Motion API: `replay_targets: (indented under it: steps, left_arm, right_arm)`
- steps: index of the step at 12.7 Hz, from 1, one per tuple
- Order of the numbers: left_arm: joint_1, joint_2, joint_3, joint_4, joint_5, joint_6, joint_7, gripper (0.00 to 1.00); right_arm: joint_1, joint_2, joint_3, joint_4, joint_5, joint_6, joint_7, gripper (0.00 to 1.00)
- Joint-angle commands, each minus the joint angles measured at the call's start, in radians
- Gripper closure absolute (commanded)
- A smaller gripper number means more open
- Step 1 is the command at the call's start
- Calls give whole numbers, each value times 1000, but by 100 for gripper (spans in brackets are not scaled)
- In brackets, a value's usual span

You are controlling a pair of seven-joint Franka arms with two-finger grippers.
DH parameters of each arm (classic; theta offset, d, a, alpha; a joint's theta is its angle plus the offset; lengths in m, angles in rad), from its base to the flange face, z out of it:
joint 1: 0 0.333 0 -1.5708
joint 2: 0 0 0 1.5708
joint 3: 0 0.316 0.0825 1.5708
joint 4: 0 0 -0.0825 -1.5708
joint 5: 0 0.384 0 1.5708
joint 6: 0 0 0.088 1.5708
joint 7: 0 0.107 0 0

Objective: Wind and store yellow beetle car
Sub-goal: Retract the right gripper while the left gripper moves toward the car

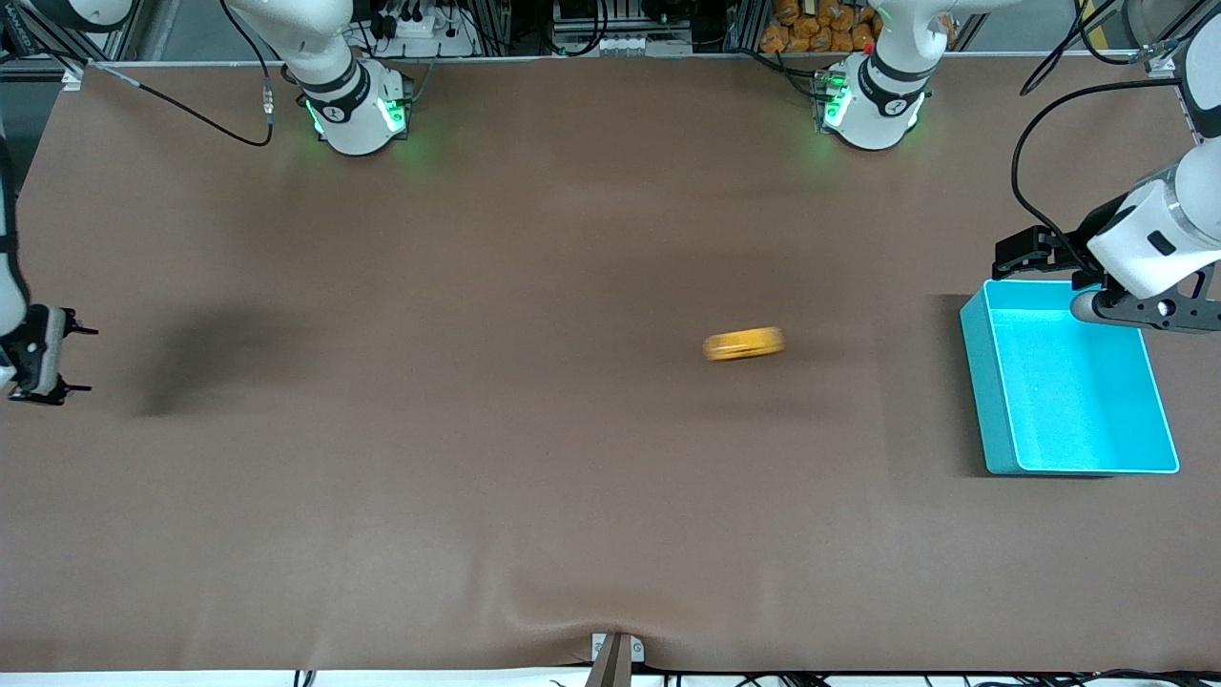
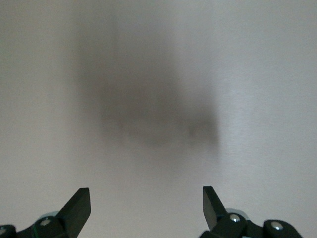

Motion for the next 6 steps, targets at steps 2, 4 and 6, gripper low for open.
replay_targets:
  steps: [2,4,6]
  left_arm:
    - [2,-3,-1,-2,7,7,-1,0]
    - [2,0,-1,-2,8,7,-1,0]
    - [4,0,-1,-2,7,7,-1,0]
  right_arm:
    - [11,-32,24,314,45,-359,291,0]
    - [56,-103,29,426,45,-461,553,0]
    - [102,-196,24,473,40,-486,797,0]
